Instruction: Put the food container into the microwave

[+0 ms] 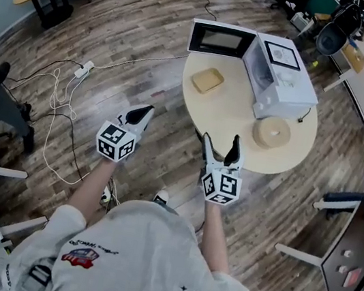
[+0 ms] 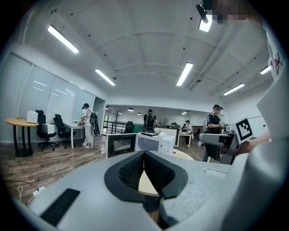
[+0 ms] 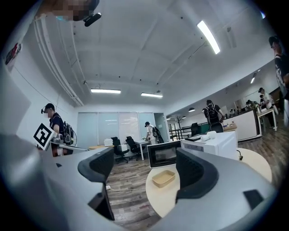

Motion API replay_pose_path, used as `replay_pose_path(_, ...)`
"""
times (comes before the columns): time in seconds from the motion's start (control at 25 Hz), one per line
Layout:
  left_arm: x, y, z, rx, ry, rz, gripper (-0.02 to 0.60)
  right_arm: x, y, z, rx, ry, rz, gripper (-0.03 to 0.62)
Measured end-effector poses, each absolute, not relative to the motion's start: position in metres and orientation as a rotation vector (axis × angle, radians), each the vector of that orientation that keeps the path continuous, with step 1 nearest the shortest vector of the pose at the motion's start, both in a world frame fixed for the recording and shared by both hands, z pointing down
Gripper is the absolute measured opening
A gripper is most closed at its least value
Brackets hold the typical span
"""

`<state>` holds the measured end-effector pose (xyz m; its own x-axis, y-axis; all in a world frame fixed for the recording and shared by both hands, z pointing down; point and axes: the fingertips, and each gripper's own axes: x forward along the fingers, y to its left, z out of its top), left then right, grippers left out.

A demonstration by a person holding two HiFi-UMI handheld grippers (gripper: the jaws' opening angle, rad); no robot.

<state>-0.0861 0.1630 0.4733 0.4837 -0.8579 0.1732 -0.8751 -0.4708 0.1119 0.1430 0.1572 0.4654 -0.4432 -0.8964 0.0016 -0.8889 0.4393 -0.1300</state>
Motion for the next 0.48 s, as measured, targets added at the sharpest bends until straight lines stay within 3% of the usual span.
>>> replay_pose_path(0.48,-0.053,0.081,0.473,2.536,-1.508,0.117,0.005,0.171,0.075,0.465,-1.590,2.637,-0.171,0.417)
